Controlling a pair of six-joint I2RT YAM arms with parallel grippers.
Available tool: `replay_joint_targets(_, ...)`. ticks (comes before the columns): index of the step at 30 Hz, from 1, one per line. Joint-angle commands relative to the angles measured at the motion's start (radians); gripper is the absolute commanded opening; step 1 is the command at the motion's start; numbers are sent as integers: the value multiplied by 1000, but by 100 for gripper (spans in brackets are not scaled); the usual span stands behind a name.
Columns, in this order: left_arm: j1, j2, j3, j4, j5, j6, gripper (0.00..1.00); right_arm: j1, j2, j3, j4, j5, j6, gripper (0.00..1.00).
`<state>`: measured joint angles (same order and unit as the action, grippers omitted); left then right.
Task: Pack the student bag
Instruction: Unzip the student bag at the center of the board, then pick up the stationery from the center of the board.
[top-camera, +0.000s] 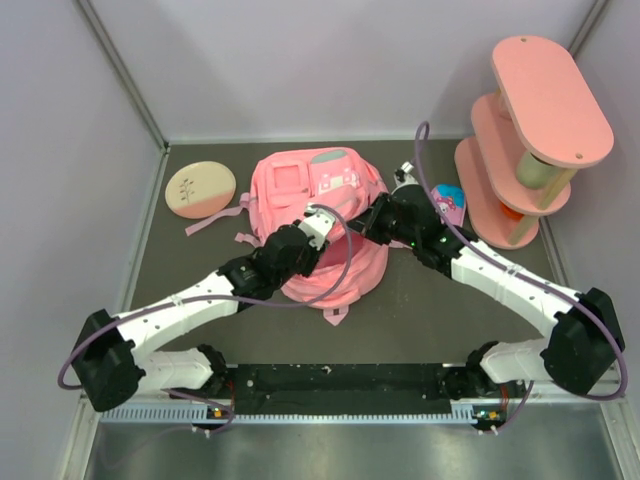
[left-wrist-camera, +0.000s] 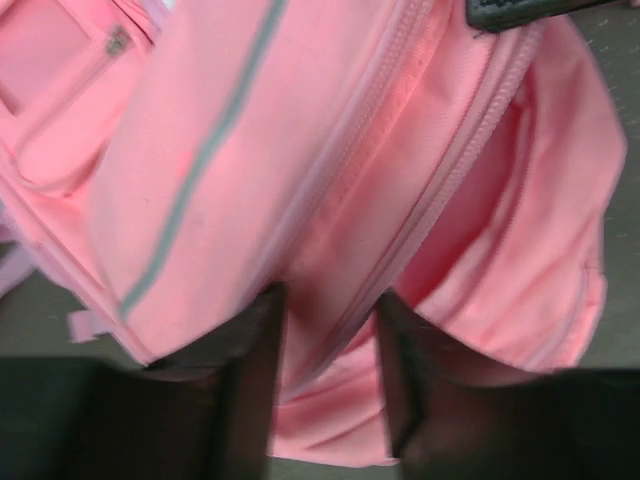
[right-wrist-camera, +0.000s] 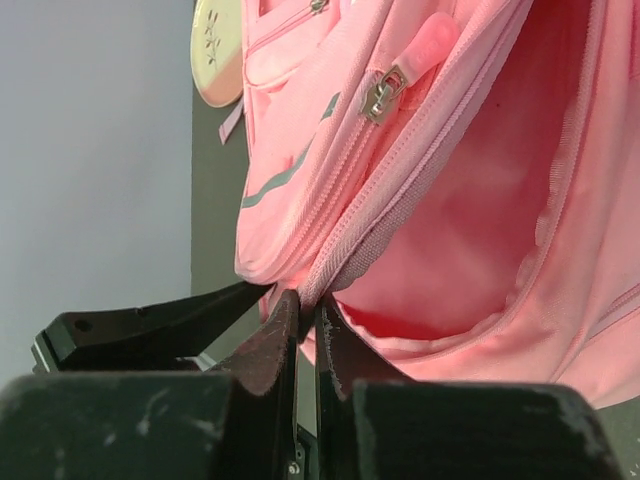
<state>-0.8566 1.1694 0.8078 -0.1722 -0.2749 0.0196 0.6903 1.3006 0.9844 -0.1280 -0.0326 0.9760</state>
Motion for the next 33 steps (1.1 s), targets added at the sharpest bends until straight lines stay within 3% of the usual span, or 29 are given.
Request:
replay_joint_targets(1,14,53,82,94,-129,11,12,0,-41,53,80,-75,-25,0)
replay_joint_targets(3,13,67,105,67,-129,-4,0,-2,-38,54,80,-84,-26,0)
replay_joint_targets(9,13,69,111,36,-145,-15,0,-26,-34,56,47,-99,-63,3)
replay_joint_targets(12,16,50,110,22,-149,-66,0,-73,-60,48,-2,-90,-108,30)
replay_joint_targets(13,16,44,108,14,-147,-73,0,-99,-70,46,-22,-78,-118,49)
replay_joint_targets(17,40,42,111,0,-106,-128,0,-147,-147,34,-126,19,-198,70)
replay_joint_targets(21,60,50,122,-3,-60,-147,0,-178,-218,7,-238,274,-244,76)
replay_joint_targets(24,65,50,134,-9,-34,-149,0,-210,-254,-39,-312,441,-241,86)
replay_joint_targets(26,68,47,137,-10,-17,-149,0,-251,-265,-72,-328,473,-223,90)
replay_joint_targets(30,77,45,139,-19,6,-152,0,-429,-244,-144,-325,393,-178,91)
replay_joint_targets(33,85,42,136,-27,29,-164,0,-449,-196,-144,-317,425,-223,92)
